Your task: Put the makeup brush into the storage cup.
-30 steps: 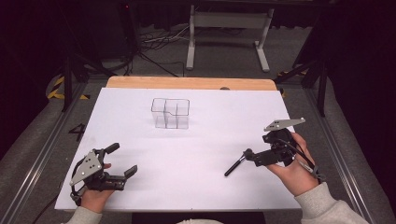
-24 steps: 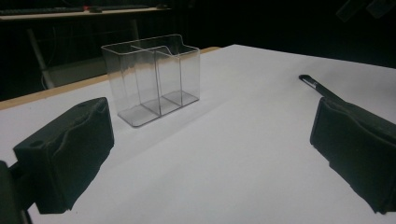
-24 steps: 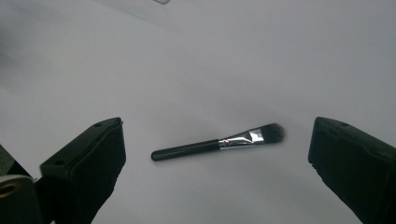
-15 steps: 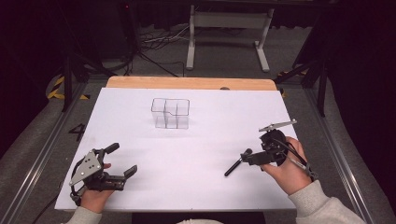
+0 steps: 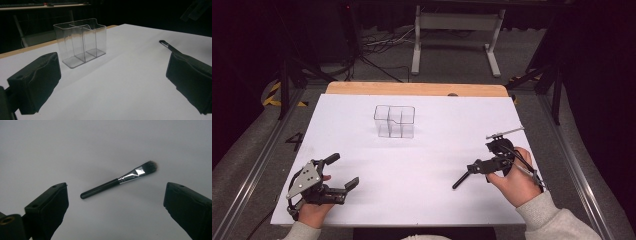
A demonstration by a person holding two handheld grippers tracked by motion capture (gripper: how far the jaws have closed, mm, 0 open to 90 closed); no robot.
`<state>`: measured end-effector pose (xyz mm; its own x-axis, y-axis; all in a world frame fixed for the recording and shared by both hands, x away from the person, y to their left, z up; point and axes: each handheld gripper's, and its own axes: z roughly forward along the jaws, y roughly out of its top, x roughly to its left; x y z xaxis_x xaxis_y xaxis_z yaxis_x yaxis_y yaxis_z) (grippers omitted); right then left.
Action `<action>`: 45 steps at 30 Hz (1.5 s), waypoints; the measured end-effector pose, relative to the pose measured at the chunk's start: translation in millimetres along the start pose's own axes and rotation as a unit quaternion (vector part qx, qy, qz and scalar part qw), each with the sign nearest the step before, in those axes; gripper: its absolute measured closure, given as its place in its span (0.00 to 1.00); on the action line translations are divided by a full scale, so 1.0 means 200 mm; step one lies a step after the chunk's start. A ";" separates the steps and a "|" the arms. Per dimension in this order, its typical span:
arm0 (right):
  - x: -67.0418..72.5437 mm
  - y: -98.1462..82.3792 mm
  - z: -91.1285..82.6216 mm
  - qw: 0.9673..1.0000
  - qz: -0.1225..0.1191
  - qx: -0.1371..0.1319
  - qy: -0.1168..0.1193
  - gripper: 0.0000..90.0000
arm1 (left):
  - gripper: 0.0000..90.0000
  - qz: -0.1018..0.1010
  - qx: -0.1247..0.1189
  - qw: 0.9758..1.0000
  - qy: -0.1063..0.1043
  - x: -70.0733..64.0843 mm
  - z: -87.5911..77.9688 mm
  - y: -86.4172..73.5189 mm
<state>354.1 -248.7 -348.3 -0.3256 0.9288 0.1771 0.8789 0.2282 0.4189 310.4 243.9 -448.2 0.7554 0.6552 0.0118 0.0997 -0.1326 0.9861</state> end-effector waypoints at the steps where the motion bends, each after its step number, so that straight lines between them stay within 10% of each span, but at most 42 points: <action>1: 0.00 0.00 0.00 1.000 0.003 0.003 -0.001 0.07 | 0.00 0.000 -0.001 1.000 0.000 0.00 0.00 0.00; 24: 0.06 0.12 0.10 0.992 0.057 0.102 -0.040 0.06 | 0.01 0.003 -0.001 1.000 -0.005 -0.01 0.00 0.01; 45: 0.06 0.15 0.27 0.987 0.074 0.139 -0.044 0.05 | 0.01 0.005 -0.004 1.000 -0.009 -0.01 -0.01 0.01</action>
<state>396.1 -214.9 -381.8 -0.1652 0.9770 0.1351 0.9803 0.1476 0.1315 308.0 242.6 -445.6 0.7678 0.6404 0.0179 0.0879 -0.1330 0.9872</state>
